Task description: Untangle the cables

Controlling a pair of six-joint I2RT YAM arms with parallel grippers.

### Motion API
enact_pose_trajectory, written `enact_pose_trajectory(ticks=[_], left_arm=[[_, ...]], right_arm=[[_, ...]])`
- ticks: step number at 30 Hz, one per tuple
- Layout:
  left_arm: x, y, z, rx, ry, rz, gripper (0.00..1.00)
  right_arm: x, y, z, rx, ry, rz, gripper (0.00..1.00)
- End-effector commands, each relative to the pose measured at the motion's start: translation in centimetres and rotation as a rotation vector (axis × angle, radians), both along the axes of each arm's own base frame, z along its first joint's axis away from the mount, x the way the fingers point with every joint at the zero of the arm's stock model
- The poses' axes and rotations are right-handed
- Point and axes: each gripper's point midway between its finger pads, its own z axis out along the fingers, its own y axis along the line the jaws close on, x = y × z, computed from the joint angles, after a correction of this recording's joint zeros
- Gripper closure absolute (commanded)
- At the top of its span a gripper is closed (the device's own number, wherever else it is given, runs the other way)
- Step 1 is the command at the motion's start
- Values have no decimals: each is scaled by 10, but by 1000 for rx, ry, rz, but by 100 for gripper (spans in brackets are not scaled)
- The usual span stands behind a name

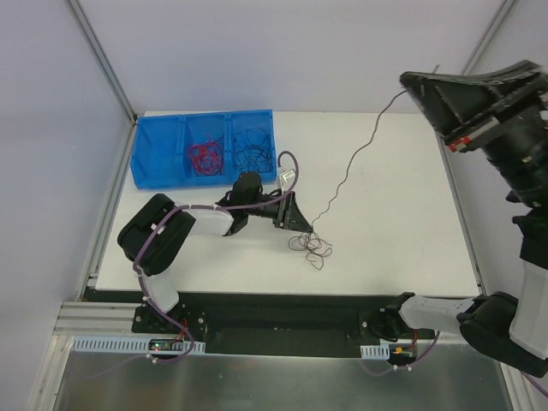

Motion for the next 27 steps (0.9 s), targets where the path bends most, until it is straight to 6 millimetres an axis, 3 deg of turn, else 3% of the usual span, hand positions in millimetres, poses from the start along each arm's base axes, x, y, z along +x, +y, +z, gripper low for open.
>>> enact_pose_trajectory(ticks=[1,6,9,12,15,17,21,24,27], left_arm=[[23,5,9,29,15,71,54],[33,15,-8,164,2,117,54],[41,22,-6,197,-24,146,54],[49,28,5,188,-75,177,53],[46,27,37,98,-193,154,46],[40,27,65,2,-297,140,35],[26,32,122,-209,-518,156,1],[24,29,156,-290,-609,187,1],[8,8,179,-352,-681,146,1]], right_arm=[[3,-38,21,3,-101,-211,100],[-5,-80,45,95,-183,-380,99],[-9,-86,52,110,-224,-406,100],[0,-82,48,87,-209,-422,100],[12,-65,33,52,-171,-382,100],[18,-53,24,41,-145,-344,100],[20,-25,9,17,-134,-223,100],[20,-16,6,13,-134,-180,100],[20,-12,4,17,-117,-156,100]])
